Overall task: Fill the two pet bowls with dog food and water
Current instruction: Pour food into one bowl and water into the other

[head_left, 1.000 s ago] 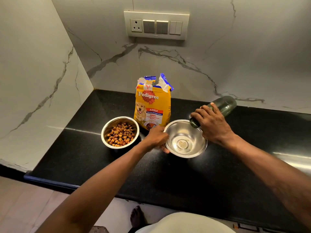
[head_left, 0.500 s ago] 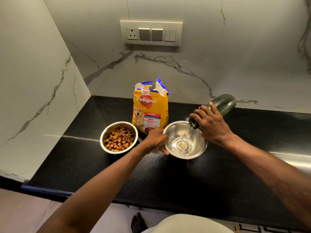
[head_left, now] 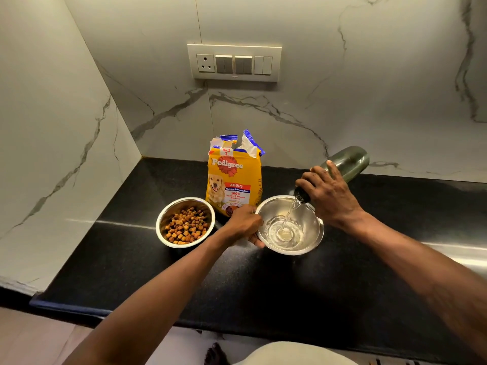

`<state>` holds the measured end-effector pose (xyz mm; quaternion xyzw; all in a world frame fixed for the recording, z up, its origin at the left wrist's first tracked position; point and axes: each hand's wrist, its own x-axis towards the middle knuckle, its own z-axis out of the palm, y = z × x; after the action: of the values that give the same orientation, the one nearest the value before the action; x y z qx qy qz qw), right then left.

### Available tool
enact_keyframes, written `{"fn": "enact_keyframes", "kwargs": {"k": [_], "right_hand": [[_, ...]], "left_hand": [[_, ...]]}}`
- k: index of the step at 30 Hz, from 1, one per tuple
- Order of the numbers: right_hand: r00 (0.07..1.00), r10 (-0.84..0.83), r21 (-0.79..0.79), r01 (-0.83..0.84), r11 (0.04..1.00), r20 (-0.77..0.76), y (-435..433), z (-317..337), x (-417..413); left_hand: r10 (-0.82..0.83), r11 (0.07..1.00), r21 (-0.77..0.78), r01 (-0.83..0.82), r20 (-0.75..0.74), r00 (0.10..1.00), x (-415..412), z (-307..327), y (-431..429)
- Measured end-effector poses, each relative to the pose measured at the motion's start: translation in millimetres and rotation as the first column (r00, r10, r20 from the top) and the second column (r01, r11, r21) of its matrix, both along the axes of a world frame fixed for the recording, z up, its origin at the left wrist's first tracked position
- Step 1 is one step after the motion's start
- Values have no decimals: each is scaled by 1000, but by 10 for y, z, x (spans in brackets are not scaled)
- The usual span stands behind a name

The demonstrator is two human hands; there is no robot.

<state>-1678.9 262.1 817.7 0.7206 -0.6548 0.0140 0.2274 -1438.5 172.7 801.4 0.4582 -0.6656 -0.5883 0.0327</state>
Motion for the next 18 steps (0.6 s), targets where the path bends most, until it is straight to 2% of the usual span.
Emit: {"fn": "enact_keyframes", "kwargs": {"k": [13, 18], "right_hand": [[999, 37, -103, -36, 994, 11, -20, 41, 34], [999, 48, -92, -48, 995, 0, -43, 48, 33]], "left_hand": [[-12, 1000, 10, 12, -4, 1000, 47, -68, -8], [-9, 1000, 6, 9, -11, 1000, 66, -78, -6]]}}
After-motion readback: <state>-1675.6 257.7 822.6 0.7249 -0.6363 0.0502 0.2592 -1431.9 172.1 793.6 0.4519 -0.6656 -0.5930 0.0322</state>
